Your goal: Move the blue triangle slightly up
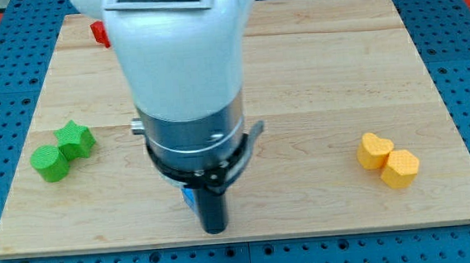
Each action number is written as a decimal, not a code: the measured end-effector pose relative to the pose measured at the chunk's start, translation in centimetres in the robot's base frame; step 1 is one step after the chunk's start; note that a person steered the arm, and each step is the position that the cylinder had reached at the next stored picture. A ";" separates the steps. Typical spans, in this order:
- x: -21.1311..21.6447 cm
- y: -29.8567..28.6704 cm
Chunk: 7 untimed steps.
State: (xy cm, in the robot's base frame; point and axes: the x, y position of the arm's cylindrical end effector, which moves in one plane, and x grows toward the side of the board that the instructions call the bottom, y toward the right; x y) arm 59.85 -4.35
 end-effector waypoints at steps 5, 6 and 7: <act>-7.2 -1.3; -9.1 -1.3; -10.6 -1.3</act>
